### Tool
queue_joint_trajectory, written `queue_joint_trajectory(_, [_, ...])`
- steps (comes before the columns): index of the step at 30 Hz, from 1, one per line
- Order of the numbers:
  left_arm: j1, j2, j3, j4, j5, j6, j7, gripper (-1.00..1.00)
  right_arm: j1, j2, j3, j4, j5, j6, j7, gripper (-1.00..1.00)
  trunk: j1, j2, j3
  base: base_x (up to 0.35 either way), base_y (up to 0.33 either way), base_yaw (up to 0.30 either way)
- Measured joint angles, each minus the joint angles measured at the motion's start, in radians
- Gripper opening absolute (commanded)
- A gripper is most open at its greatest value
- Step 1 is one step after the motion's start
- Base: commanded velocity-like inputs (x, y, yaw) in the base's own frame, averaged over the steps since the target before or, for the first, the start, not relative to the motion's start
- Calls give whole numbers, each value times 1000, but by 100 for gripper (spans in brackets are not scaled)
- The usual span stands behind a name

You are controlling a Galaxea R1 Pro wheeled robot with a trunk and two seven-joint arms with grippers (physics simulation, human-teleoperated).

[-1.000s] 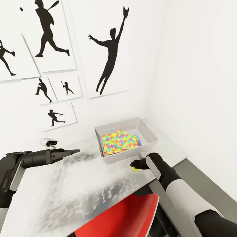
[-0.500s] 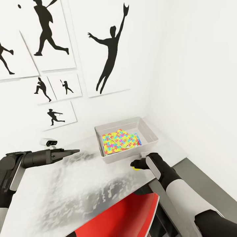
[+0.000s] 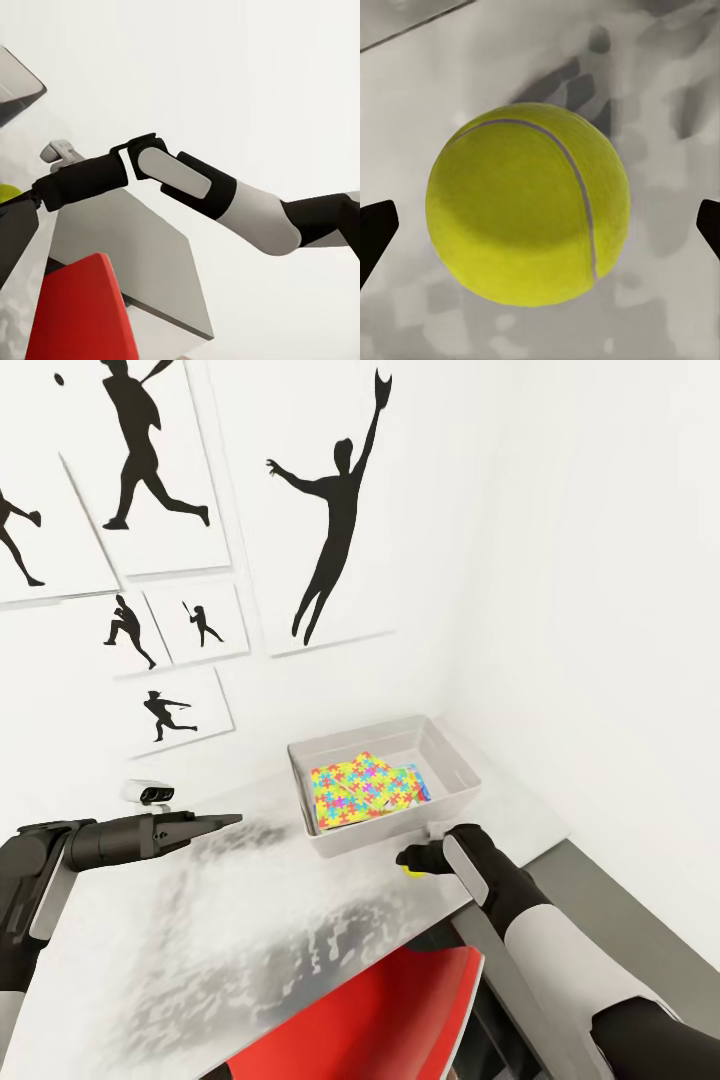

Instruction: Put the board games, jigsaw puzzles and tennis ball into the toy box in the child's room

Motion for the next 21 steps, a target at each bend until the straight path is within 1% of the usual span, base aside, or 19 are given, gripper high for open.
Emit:
queue_joint_trajectory(8, [0,0,0,0,0,0,0,100,0,0,0,0,0,0,0,100,0,0,0,0,0,0])
queue_joint_trajectory(9, [0,0,0,0,0,0,0,100,0,0,0,0,0,0,0,-100,0,0,0,0,0,0])
queue_joint_trajectory(21, [0,0,0,0,0,0,0,100,0,0,0,0,4,0,3,-100,0,0,0,0,0,0])
